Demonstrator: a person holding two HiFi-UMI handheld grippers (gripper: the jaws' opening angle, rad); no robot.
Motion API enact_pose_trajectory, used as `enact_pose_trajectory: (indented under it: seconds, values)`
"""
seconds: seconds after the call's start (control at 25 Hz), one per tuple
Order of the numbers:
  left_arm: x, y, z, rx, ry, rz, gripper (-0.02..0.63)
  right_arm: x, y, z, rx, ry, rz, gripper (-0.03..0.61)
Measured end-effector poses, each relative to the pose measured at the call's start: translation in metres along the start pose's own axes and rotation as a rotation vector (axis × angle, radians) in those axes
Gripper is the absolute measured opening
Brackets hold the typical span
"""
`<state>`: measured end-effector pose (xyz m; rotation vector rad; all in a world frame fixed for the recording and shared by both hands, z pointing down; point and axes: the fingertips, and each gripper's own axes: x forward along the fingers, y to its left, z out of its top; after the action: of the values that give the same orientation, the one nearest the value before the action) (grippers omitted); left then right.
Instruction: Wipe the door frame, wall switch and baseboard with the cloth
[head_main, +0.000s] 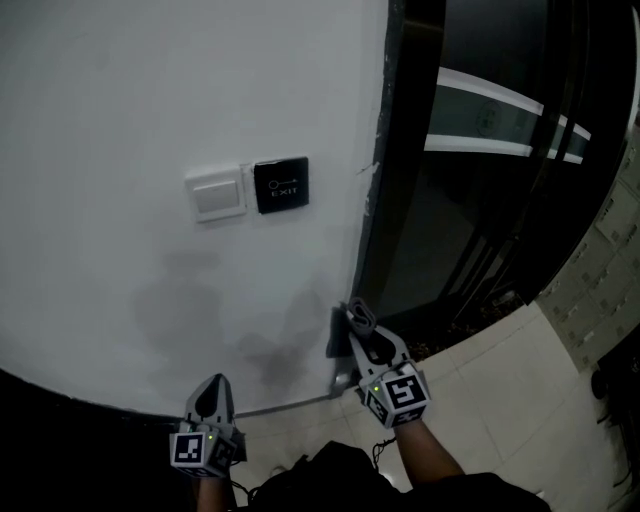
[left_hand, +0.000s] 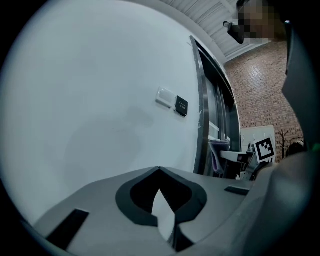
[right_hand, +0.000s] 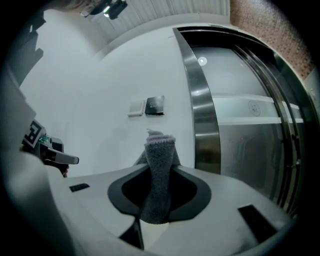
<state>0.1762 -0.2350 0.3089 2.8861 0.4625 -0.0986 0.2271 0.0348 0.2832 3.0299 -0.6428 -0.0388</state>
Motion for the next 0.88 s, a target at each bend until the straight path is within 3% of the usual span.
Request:
enact_pose_trajectory:
  seconds: [0.12, 0.28, 0.44, 0.56, 0.72, 0.88]
  values:
    - [0.001, 0.002, -0.001, 0.007, 0.006, -0.001, 0.000, 0.003, -0.006, 0.009, -0.043, -0.015, -0.010, 0.092]
    - [0.008, -0.002, 0.007, 0.018, -0.008, 0.008, 0.000, 0.013, -0.033, 0.039, -0.196, -0.044, -0.060, 0.092]
    - [0.014, -0.013, 0.023, 0.047, -0.063, -0.017, 0.000, 0.022, -0.069, 0.093, -0.471, -0.088, -0.160, 0.092]
    - [0.019, -0.022, 0.031, 0.072, -0.083, -0.044, 0.000, 0.025, -0.093, 0.154, -0.689, -0.158, -0.257, 0.093]
    - [0.023, -0.033, 0.029, 0.041, -0.075, -0.069, 0.000, 0.034, -0.109, 0.225, -0.992, -0.198, -0.353, 0.094]
    - [0.021, -0.043, 0.027, 0.069, -0.065, -0.083, 0.000, 0.047, -0.114, 0.249, -1.111, -0.205, -0.385, 0.094]
